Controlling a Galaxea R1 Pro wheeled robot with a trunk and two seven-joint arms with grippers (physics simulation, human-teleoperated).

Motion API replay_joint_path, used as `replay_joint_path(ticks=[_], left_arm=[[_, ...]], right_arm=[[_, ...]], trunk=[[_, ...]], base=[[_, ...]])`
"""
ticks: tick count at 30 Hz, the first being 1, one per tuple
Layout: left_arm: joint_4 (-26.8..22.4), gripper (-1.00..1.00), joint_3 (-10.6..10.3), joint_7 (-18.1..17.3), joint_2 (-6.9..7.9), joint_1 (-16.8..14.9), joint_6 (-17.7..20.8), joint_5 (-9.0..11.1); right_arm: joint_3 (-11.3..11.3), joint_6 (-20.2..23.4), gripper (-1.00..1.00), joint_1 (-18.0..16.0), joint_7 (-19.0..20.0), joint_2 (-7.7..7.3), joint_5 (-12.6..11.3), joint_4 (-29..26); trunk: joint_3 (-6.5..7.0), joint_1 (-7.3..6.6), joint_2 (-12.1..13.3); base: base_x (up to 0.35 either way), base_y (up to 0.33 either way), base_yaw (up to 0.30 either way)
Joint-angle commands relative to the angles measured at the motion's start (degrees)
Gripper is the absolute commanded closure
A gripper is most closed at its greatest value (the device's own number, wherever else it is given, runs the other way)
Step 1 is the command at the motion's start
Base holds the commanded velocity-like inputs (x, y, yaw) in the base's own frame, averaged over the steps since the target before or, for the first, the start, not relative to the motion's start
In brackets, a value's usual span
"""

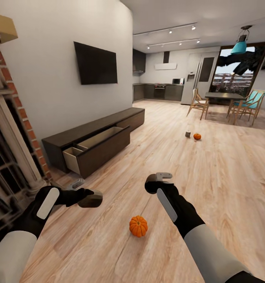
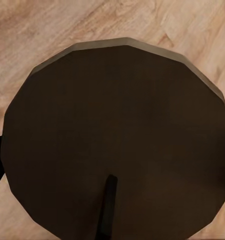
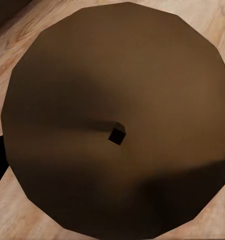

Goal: Place each of the two pumpkins and all three candles from the living room inside a cabinet in the living room (use any cabinet), then make sure every cabinet is closed, and position the cauldron so it is next to a table in the living room.

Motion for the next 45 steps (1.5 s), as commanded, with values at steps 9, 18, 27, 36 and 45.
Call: replay_joint_path(ticks=[9,18,27,36,45], left_arm=[[0.00,1.00,-0.01,-0.10,0.00,0.01,0.00,0.02],[-0.03,1.00,-0.01,-0.14,0.00,0.01,0.00,0.11],[-0.02,1.00,-0.01,-0.19,-0.60,0.01,0.00,0.17],[0.00,1.00,-0.01,-0.19,-0.70,0.01,0.00,0.02],[0.06,1.00,0.07,-0.19,-0.70,0.01,0.00,0.02]], right_arm=[[-0.01,0.23,1.00,0.00,0.03,0.09,0.00,0.04],[-0.01,0.27,1.00,-0.01,0.11,0.07,-0.07,0.05],[-0.01,0.27,1.00,0.00,0.11,0.16,-0.16,0.09],[-0.01,0.27,1.00,-0.03,0.20,0.16,-0.24,0.14],[-0.21,0.04,1.00,0.01,0.42,-0.40,-5.68,0.14]], trunk=[[1.21,-1.98,3.63],[1.52,-3.30,6.03],[0.72,-3.30,6.03],[-0.09,-3.30,6.03],[-0.78,-3.30,6.03]], base=[[0.000,0.000,-0.195],[0.000,0.000,-0.124],[0.000,0.000,-0.085],[0.000,0.000,-0.081],[0.000,0.000,-0.149]])
